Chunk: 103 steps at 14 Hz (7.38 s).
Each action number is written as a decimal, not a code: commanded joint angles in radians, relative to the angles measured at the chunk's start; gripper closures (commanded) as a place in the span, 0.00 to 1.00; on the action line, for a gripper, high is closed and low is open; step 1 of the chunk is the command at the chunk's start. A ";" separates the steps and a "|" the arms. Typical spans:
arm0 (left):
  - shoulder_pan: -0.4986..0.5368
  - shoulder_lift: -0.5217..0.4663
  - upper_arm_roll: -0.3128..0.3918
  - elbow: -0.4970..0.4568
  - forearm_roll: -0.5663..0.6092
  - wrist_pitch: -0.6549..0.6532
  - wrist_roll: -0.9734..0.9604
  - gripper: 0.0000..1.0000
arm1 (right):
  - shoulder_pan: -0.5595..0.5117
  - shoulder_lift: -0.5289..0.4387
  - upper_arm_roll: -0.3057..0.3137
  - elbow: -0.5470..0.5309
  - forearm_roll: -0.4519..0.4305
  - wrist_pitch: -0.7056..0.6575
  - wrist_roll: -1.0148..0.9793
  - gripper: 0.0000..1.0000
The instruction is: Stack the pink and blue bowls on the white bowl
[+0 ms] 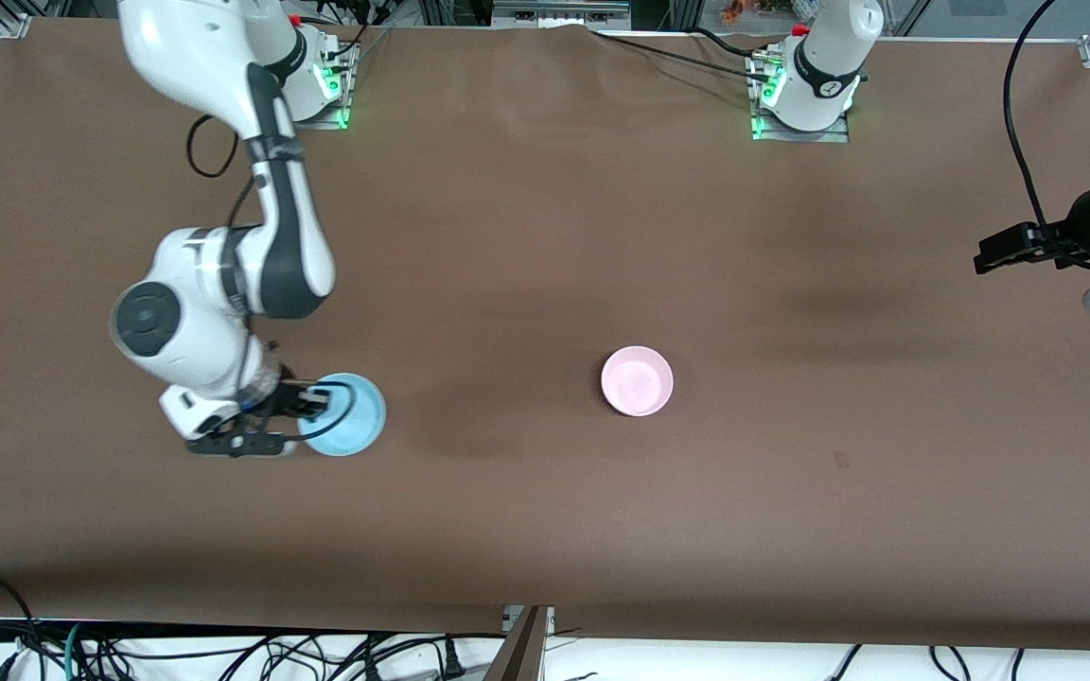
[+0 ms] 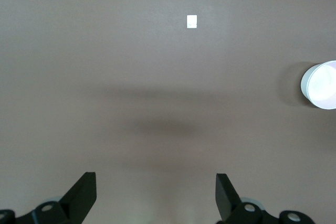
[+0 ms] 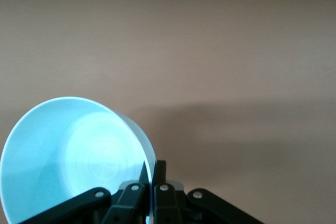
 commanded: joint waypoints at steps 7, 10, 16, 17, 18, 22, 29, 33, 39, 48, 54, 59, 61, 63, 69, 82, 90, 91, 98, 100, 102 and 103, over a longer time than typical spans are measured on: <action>0.003 0.014 0.001 0.034 -0.016 -0.027 0.006 0.00 | 0.131 0.141 0.085 0.314 -0.017 -0.048 0.564 1.00; 0.003 0.014 0.001 0.034 -0.016 -0.027 0.006 0.00 | 0.169 0.230 0.101 0.454 -0.017 -0.029 0.624 1.00; 0.001 0.014 0.001 0.034 -0.016 -0.027 0.006 0.00 | 0.253 0.292 0.160 0.497 -0.017 0.094 0.647 1.00; 0.001 0.014 0.001 0.034 -0.016 -0.027 0.006 0.00 | 0.266 0.304 0.160 0.497 -0.019 0.101 0.649 1.00; 0.003 0.014 0.001 0.034 -0.016 -0.027 0.006 0.00 | 0.276 0.318 0.160 0.497 -0.019 0.113 0.649 1.00; 0.003 0.014 0.001 0.034 -0.016 -0.027 0.006 0.00 | 0.295 0.381 0.162 0.497 -0.017 0.221 0.649 1.00; 0.003 0.014 0.001 0.034 -0.016 -0.027 0.006 0.00 | 0.298 0.413 0.164 0.499 -0.017 0.301 0.648 1.00; 0.003 0.014 0.001 0.034 -0.016 -0.027 0.006 0.00 | 0.302 0.430 0.164 0.499 -0.017 0.308 0.648 1.00; 0.003 0.014 0.001 0.034 -0.016 -0.027 0.006 0.00 | 0.302 0.445 0.164 0.499 -0.017 0.330 0.648 1.00; 0.003 0.014 0.001 0.034 -0.016 -0.027 0.006 0.00 | 0.302 0.456 0.162 0.499 -0.019 0.331 0.643 1.00; 0.003 0.014 0.001 0.034 -0.016 -0.027 0.006 0.00 | 0.302 0.458 0.162 0.500 -0.019 0.339 0.640 0.81; 0.003 0.014 0.001 0.034 -0.016 -0.027 0.006 0.00 | 0.301 0.456 0.160 0.500 -0.019 0.338 0.634 0.73; 0.003 0.014 0.001 0.034 -0.016 -0.027 0.006 0.00 | 0.293 0.450 0.159 0.500 -0.017 0.331 0.631 0.74; 0.003 0.014 0.001 0.034 -0.016 -0.027 0.006 0.00 | 0.289 0.450 0.159 0.518 -0.017 0.325 0.629 0.75; 0.004 0.014 0.001 0.034 -0.016 -0.027 0.006 0.00 | 0.201 0.354 0.156 0.600 -0.011 0.024 0.545 0.76; 0.004 0.014 0.001 0.034 -0.016 -0.027 0.008 0.00 | -0.253 -0.119 0.165 0.603 -0.012 -0.763 0.016 0.68; 0.006 0.014 0.001 0.034 -0.016 -0.027 0.008 0.00 | -0.254 -0.335 0.068 0.422 -0.167 -0.934 -0.080 0.56; 0.006 0.014 0.001 0.034 -0.016 -0.027 0.008 0.00 | -0.254 -0.373 0.064 0.364 -0.173 -0.917 -0.080 0.56; 0.006 0.014 0.001 0.034 -0.016 -0.027 0.008 0.00 | -0.244 -0.662 0.075 -0.068 -0.342 -0.703 -0.077 0.55; 0.006 0.014 0.001 0.034 -0.016 -0.027 0.008 0.00 | -0.244 -0.658 0.078 -0.080 -0.396 -0.690 -0.070 0.51; 0.006 0.016 0.001 0.034 -0.016 -0.027 0.008 0.00 | -0.245 -0.648 0.070 -0.086 -0.401 -0.666 -0.070 0.43; 0.004 0.016 0.001 0.034 -0.016 -0.027 0.008 0.00 | -0.251 -0.642 0.067 -0.087 -0.401 -0.655 -0.070 0.37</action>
